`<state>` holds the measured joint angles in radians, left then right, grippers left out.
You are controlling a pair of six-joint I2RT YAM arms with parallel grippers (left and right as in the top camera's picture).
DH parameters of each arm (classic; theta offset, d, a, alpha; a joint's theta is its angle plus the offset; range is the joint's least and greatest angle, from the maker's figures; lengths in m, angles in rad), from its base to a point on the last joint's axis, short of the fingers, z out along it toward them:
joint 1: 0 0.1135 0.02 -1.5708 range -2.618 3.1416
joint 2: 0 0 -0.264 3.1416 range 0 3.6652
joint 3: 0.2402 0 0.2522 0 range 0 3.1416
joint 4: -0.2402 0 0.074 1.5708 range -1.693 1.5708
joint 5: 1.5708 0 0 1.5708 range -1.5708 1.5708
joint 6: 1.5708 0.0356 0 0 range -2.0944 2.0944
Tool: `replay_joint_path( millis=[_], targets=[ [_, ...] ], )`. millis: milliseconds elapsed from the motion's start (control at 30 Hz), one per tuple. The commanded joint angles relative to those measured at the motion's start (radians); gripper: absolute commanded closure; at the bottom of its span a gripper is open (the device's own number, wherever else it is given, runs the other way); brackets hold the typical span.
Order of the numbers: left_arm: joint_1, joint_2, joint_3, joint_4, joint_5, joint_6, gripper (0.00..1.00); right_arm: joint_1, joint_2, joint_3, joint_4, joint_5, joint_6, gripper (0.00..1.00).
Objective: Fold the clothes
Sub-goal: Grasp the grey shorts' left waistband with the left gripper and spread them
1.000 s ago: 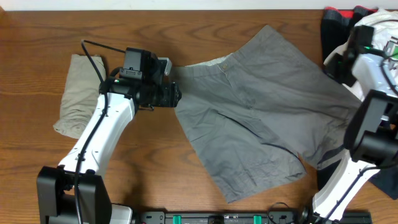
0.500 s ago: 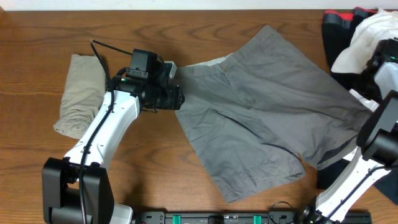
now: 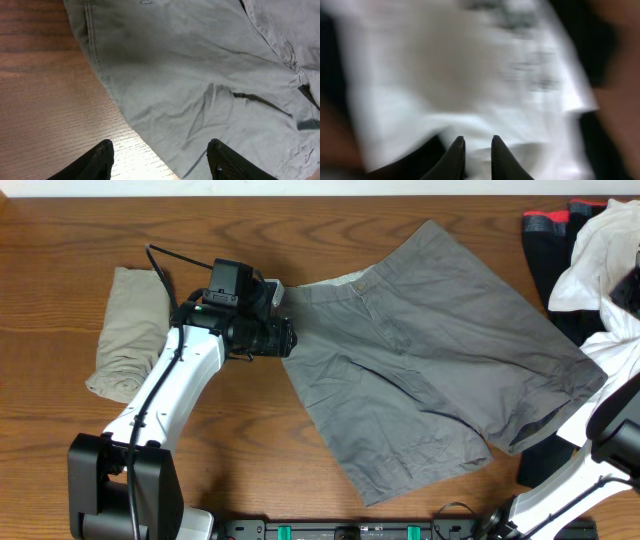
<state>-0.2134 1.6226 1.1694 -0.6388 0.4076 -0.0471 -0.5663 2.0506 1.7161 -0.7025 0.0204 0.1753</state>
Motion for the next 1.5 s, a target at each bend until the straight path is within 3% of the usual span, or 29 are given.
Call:
replay_joint_path(
  millis=[0,200,400,633,733,867,1000,1200,1333,1467],
  targets=[
    [-0.002,0.005,0.014,0.008,-0.008,0.017,0.38,0.013,-0.024,0.015,-0.040,-0.457,-0.035,0.81],
    [-0.002,0.047,0.014,0.100,0.009,0.018,0.38,0.072,-0.023,0.003,-0.083,-0.535,-0.061,0.77],
    [-0.002,0.208,0.014,0.275,0.010,0.016,0.38,0.167,-0.023,0.003,-0.085,-0.665,-0.061,0.71],
    [0.000,0.326,0.014,0.371,-0.065,0.003,0.38,0.284,-0.023,0.003,-0.110,-0.668,-0.133,0.70],
    [0.002,0.326,0.014,0.330,-0.216,-0.024,0.47,0.320,-0.023,0.003,-0.122,-0.653,-0.140,0.68],
    [0.030,0.327,0.014,0.195,-0.403,-0.066,0.69,0.358,-0.023,0.003,-0.157,-0.587,-0.138,0.68],
    [0.071,0.327,0.013,0.038,-0.622,-0.150,0.76,0.392,-0.022,-0.002,-0.196,-0.448,-0.089,0.67],
    [0.095,0.326,0.013,-0.005,-0.547,-0.147,0.80,0.449,-0.011,-0.037,-0.190,-0.343,-0.064,0.63],
    [0.097,0.326,0.013,-0.118,-0.546,-0.282,0.79,0.479,0.010,-0.069,-0.177,-0.285,0.009,0.59],
    [0.093,0.326,0.013,-0.188,-0.547,-0.303,0.79,0.496,0.024,-0.140,-0.129,-0.231,0.084,0.56]
  ],
)
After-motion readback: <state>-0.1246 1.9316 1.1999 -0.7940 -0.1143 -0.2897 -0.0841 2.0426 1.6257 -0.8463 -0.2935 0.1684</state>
